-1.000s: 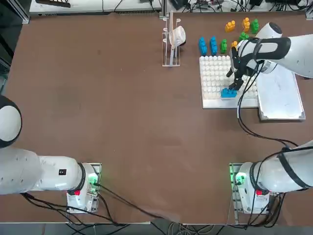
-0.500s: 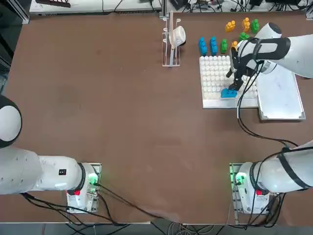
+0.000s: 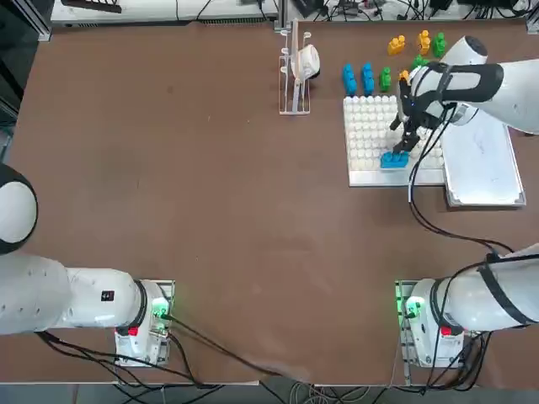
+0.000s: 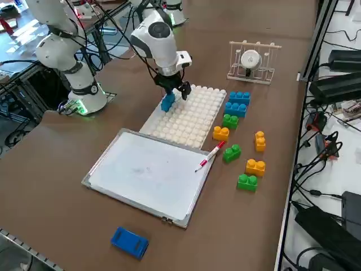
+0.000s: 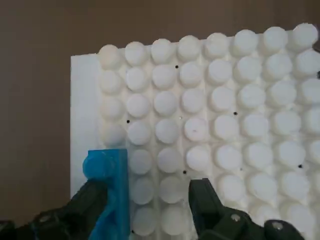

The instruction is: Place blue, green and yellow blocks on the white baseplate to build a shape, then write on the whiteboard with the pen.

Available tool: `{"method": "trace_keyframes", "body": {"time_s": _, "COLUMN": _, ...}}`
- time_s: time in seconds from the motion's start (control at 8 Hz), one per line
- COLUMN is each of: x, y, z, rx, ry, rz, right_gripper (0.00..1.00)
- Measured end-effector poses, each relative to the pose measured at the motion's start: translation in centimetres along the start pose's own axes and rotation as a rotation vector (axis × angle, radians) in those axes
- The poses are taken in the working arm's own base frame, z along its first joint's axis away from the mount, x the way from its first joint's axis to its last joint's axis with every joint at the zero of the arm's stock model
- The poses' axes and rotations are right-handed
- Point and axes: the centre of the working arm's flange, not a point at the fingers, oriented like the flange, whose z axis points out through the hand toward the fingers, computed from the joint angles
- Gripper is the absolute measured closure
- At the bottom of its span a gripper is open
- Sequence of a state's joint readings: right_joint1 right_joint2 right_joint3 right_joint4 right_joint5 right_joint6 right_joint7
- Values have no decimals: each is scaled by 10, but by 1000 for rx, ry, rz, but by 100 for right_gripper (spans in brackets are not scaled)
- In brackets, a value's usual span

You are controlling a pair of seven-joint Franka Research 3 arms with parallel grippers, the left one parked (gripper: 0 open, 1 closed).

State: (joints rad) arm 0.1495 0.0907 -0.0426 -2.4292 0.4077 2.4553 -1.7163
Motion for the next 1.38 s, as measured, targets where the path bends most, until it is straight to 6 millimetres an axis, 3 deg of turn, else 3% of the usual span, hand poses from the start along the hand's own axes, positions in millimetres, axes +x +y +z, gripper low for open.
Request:
{"method": "trace_keyframes", "body": {"time_s": 0.38, "x": 11, "y": 0, "z": -35, "rx": -35, "ry": 24, "rz": -16, "right_gripper": 0}}
{"method": "trace_keyframes", "body": {"time_s": 0.62, "x": 11, "y": 12, "z": -57, "rx": -83, "ry": 30, "rz": 14, "right_gripper": 0}}
{"method": "trace_keyframes", "body": {"time_s": 1.0, "x": 9, "y": 63, "z": -81, "rx": -150, "ry": 39, "rz": 202, "right_gripper": 0}}
{"method": "trace_keyframes", "body": {"time_s": 1.38, "x": 4, "y": 119, "z": -67, "rx": -165, "ry": 49, "rz": 521, "right_gripper": 0}}
